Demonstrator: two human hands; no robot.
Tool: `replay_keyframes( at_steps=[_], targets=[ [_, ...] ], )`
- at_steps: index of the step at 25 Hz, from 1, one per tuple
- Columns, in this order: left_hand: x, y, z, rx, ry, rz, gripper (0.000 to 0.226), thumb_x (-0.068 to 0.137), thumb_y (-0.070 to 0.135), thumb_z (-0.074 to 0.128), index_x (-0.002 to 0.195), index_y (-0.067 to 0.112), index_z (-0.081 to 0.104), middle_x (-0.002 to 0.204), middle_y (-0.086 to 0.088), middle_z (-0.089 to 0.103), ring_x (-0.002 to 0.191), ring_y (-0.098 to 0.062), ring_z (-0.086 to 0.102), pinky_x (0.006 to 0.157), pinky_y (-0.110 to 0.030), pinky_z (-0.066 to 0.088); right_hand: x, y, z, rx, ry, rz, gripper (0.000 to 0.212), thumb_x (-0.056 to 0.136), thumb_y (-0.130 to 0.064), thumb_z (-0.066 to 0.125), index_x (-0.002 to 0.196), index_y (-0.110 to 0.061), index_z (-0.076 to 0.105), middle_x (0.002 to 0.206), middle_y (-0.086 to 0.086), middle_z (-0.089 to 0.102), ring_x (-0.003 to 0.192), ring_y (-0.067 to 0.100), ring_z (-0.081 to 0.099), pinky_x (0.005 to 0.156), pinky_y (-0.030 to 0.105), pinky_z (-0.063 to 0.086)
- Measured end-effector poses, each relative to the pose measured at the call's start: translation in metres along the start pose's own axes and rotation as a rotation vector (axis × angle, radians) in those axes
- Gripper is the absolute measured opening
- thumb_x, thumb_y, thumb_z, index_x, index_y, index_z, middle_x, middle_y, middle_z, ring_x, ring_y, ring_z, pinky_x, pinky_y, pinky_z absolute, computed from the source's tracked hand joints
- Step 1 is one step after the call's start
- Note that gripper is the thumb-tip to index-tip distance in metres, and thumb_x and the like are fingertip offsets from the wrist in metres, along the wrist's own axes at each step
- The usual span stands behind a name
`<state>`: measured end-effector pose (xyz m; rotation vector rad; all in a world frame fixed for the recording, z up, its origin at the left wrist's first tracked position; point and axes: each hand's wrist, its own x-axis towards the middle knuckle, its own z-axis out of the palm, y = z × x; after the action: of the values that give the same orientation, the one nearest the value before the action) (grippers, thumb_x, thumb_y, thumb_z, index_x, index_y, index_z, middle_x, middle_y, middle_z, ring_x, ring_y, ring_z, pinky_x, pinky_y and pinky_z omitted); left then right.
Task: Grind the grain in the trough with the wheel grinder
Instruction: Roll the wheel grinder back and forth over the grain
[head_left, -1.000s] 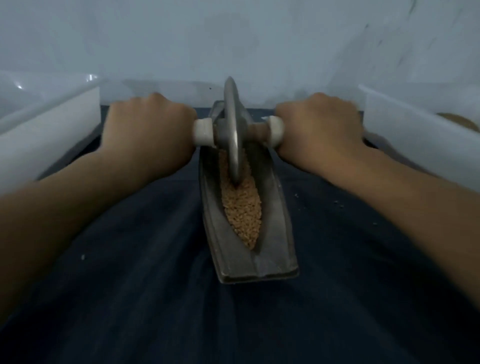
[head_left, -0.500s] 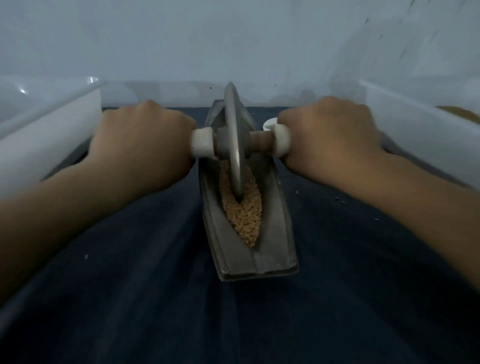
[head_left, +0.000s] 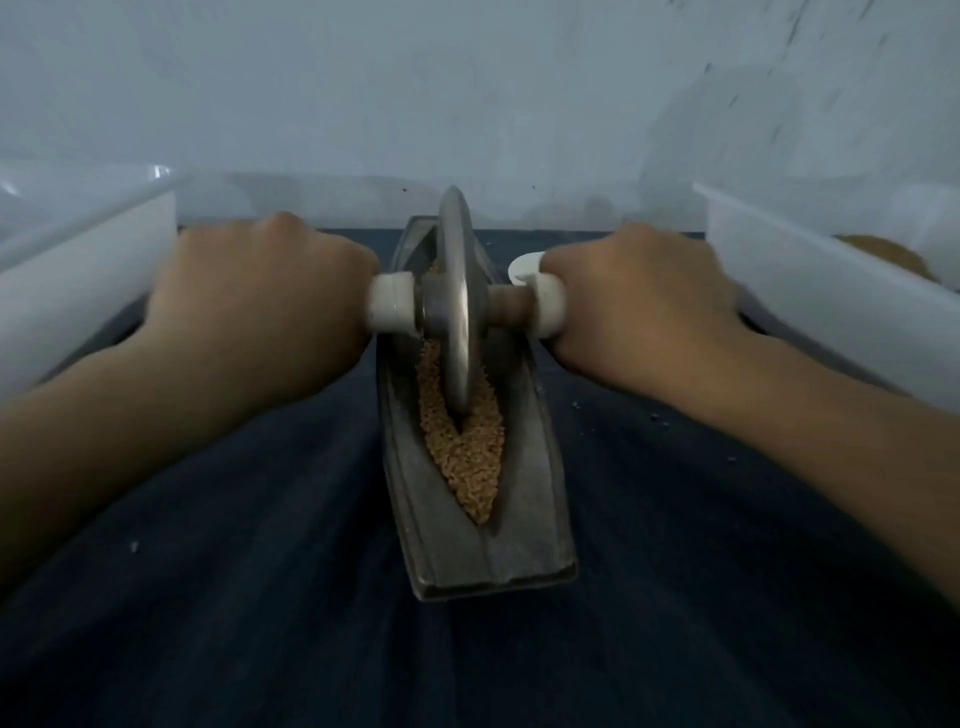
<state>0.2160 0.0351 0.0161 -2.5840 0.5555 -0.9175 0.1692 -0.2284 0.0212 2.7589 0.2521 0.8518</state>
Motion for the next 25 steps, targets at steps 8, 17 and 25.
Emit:
replay_keyframes(
  at_steps=[8,17,25],
  targets=[
    [-0.004,0.008,-0.023,-0.026,-0.014,-0.023,0.011,0.073,0.033,0.07,0.072,0.03,0.06,0.058,0.0,0.042,0.042,-0.02,0.037,0.048,-0.022,0.025,-0.003,0.001,0.002,0.059,0.005,-0.018,0.023,0.076,-0.038,0.065,0.068,-0.029,0.046,0.056,-0.011,0.044,0.048,0.016,0.042,0.046,0.024,0.029],
    [0.048,0.019,-0.008,-0.031,-0.104,-0.173,0.015,0.088,0.024,0.057,0.098,0.02,0.068,0.086,-0.01,0.059,0.081,-0.037,0.063,0.063,-0.036,0.038,0.056,-0.008,0.018,0.132,-0.153,0.162,0.008,0.089,-0.034,0.064,0.092,-0.027,0.063,0.09,0.003,0.063,0.075,0.025,0.052,0.062,0.03,0.039],
    [-0.017,0.014,-0.025,-0.081,0.021,-0.052,0.029,0.061,0.021,0.074,0.061,0.024,0.045,0.049,0.003,0.03,0.041,-0.013,0.015,0.048,-0.018,0.013,-0.001,0.004,0.006,-0.095,0.103,-0.031,0.022,0.066,-0.045,0.057,0.061,-0.032,0.04,0.045,-0.015,0.027,0.039,0.004,0.02,0.048,0.014,0.013]
  ],
)
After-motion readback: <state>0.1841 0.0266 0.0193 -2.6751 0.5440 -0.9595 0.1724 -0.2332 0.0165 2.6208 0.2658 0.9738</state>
